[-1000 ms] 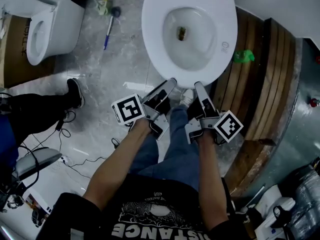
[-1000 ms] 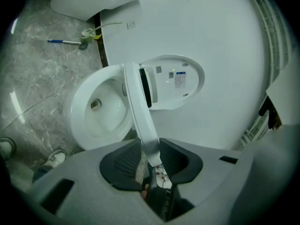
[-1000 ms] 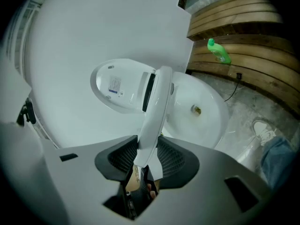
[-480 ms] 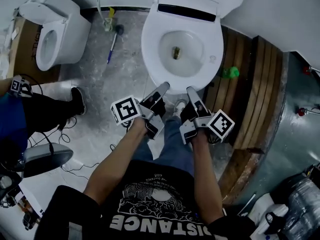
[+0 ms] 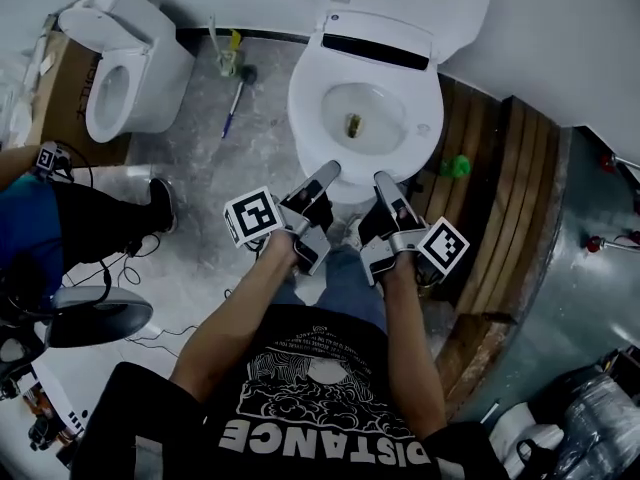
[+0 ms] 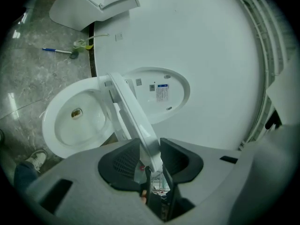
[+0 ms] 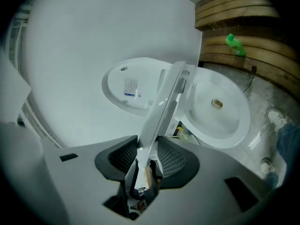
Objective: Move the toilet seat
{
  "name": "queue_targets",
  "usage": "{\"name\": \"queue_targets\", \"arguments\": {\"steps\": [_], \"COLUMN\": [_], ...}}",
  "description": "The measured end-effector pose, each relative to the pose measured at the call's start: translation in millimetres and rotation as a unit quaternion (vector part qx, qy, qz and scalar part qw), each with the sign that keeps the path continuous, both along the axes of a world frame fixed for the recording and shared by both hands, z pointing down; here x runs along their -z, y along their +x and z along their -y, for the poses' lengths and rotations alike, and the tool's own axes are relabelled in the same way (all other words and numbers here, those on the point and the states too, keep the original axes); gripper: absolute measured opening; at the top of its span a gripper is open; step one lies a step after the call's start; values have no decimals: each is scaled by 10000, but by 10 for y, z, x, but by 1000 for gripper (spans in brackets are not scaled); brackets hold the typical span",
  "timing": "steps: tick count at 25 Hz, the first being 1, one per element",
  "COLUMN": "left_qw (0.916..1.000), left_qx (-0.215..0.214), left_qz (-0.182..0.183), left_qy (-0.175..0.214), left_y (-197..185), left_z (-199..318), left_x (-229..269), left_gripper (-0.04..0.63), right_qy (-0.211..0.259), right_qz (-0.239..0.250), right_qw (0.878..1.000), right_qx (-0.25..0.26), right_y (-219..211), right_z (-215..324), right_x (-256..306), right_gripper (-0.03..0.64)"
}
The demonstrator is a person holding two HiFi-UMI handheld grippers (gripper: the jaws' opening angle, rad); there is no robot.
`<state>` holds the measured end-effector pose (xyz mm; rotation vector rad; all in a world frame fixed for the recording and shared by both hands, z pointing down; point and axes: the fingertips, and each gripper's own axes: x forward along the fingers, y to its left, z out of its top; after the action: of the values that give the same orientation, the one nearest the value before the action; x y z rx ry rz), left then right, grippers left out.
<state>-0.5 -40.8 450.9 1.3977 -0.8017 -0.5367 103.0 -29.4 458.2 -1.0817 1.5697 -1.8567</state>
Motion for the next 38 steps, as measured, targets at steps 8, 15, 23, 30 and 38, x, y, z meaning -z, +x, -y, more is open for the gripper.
{"name": "queue_targets", "arguments": {"steps": [8, 15, 23, 30, 38], "left_qw": [9984, 9955, 9924, 9911, 9939], "left_qx": [254, 555, 791, 795, 696], "left_qz": [116, 179, 176, 202, 28], "left_qy": [500, 745, 927, 1050, 849], "left_y": [2, 22, 39, 41, 68], "left_z": [281, 687, 894, 1069, 1587], "left_x": [366, 755, 977, 1127, 1312], "left_gripper": [163, 175, 178, 179, 178], "right_qy": [170, 226, 394, 489, 522], "right_qz": [453, 739, 864, 962, 1157], "right_qw": [9988, 9967, 9943, 9932, 9916], "right_qx": [25, 262, 483, 437, 255], "right_y": [-3, 11, 35, 36, 50], "right_z": [270, 690, 903, 1084, 1605], "right_x": [357, 724, 955, 1110, 1276], "right_gripper": [140, 141, 141, 141, 149]}}
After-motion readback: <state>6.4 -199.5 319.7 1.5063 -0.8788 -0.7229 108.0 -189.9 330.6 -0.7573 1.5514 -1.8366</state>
